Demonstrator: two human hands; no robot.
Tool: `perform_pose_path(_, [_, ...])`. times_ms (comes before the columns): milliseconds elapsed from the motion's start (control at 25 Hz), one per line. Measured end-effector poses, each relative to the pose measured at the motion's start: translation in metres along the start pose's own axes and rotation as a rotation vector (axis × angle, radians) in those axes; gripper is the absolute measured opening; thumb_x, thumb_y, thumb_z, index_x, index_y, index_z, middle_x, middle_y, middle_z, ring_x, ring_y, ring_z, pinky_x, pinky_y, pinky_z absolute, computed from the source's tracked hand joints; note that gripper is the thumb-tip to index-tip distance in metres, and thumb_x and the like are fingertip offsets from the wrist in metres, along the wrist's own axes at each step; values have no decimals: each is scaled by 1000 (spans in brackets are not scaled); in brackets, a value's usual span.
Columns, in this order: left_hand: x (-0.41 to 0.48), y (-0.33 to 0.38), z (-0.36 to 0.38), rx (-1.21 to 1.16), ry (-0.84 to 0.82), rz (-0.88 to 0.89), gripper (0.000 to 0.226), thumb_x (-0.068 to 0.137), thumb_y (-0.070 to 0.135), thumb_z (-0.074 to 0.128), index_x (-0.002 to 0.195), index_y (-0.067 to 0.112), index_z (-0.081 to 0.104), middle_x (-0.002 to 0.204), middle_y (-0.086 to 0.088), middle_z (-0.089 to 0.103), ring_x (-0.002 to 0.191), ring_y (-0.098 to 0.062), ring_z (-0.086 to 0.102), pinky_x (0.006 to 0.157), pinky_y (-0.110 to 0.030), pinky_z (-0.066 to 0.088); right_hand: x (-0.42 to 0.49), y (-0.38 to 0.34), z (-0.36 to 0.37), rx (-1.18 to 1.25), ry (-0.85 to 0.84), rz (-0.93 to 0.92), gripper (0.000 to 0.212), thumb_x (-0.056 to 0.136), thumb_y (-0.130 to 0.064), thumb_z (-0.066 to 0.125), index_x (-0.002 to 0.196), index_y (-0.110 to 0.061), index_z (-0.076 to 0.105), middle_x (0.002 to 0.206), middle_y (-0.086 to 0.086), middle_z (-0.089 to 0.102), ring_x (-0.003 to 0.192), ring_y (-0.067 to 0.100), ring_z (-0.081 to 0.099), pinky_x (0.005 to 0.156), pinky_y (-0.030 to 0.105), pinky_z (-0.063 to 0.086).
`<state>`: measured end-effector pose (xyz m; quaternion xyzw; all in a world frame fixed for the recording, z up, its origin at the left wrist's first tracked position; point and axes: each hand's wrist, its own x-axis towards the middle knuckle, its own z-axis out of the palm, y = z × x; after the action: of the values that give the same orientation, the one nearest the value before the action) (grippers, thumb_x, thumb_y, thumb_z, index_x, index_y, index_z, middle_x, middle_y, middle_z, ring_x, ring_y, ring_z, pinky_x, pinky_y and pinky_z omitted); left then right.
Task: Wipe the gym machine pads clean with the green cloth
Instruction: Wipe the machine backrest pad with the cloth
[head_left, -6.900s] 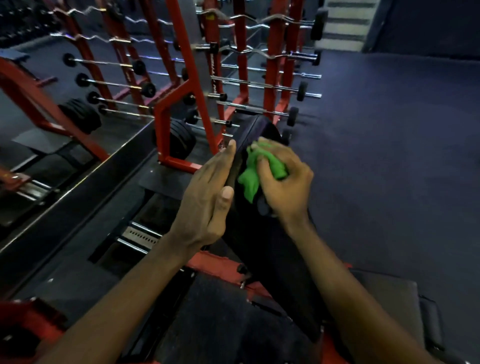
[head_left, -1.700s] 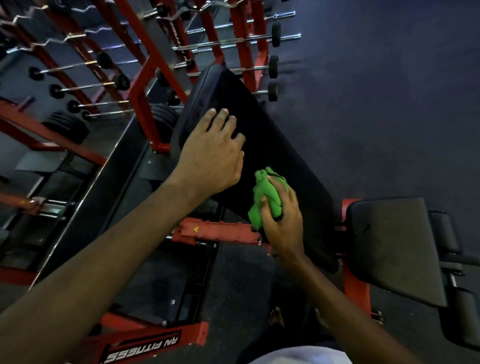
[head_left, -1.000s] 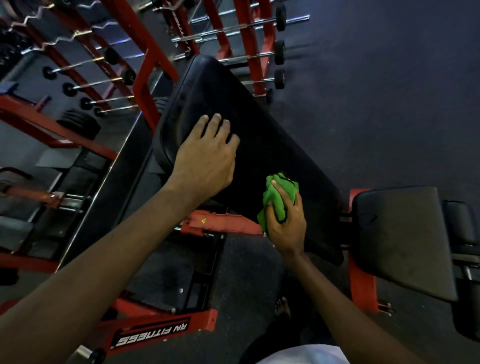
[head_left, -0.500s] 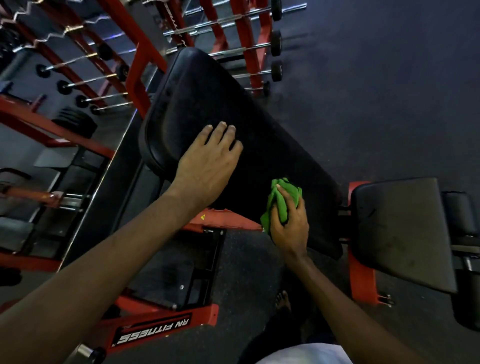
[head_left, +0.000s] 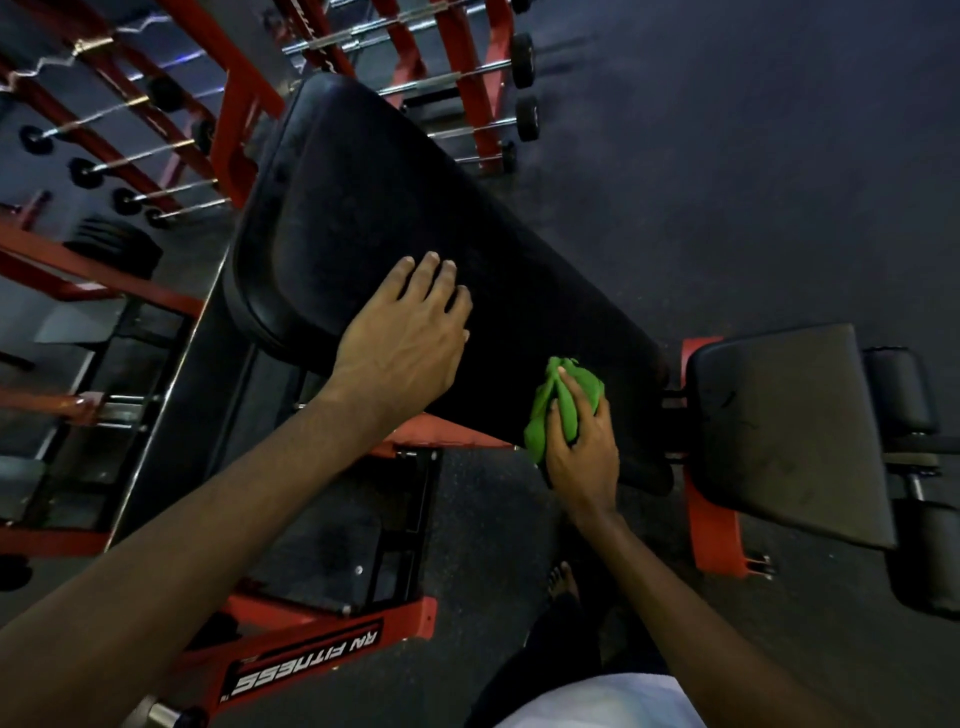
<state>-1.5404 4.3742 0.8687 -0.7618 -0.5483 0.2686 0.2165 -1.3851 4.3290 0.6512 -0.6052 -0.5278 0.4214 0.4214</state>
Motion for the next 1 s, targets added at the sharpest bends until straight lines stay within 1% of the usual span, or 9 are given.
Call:
perform_pose_path(80, [0,1,0,9,-9,3,56,105,38,24,150,6,37,157,-21,33,147,-35,27,121,-48,21,7,-19,6,91,39,7,33,103,-35,50,135,-37,59,146,-5,49,130,13,52,104,41,48])
perform_pose_path(200, [2,3,2,24,-21,5,58,105,39,22,151,5,33,158,-22,30,148,-36,25,122,-49,19,19,-54,14,163,8,-133,31,103,-34,52,132,-30,63,146,-7,51,135,10,49,109,26,43])
perform_pose_path(360, [3,6,5,41,-12,1,59,104,39,20,152,5,31,159,-23,28,149,-37,23,122,-50,19,19,-26,8,98,-19,-217,37,99,-26,61,136,-30,61,147,-3,51,136,10,49,111,22,40])
perform_pose_path(520, [4,8,8,47,-25,6,59,105,38,18,152,5,30,159,-23,28,149,-37,23,122,-51,19,27,31,-6,-10,76,227,34,99,-35,59,132,-29,64,141,5,55,126,25,57,101,31,46])
perform_pose_path(600, [4,7,8,58,-32,2,59,105,38,18,152,5,30,159,-23,28,149,-37,24,122,-51,19,28,32,-7,-33,101,317,34,100,-38,57,130,-27,65,140,7,56,124,30,58,97,34,46])
perform_pose_path(720, [5,10,9,41,-29,-21,58,105,37,19,151,4,31,158,-25,28,148,-38,24,121,-51,20,20,-2,-1,25,106,165,25,100,-34,58,123,-30,68,134,-2,59,119,18,60,91,24,44])
perform_pose_path(840, [19,32,15,-20,-38,15,57,104,37,25,150,5,33,158,-27,25,148,-40,22,122,-51,19,1,-18,4,51,19,-52,29,99,-34,61,128,-36,63,138,-9,52,125,5,52,103,19,42])
perform_pose_path(920, [32,52,23,-39,-74,73,59,103,39,27,151,5,32,160,-26,23,149,-40,20,122,-51,17,-1,2,3,13,-30,-94,38,98,-30,61,135,-36,57,144,-6,46,131,10,49,107,23,40])
perform_pose_path(1000, [39,64,33,-12,-106,107,63,104,43,24,154,4,26,161,-26,20,150,-40,17,122,-53,15,5,32,-2,-26,-34,13,41,99,-28,59,138,-36,54,146,0,46,131,19,51,107,29,41])
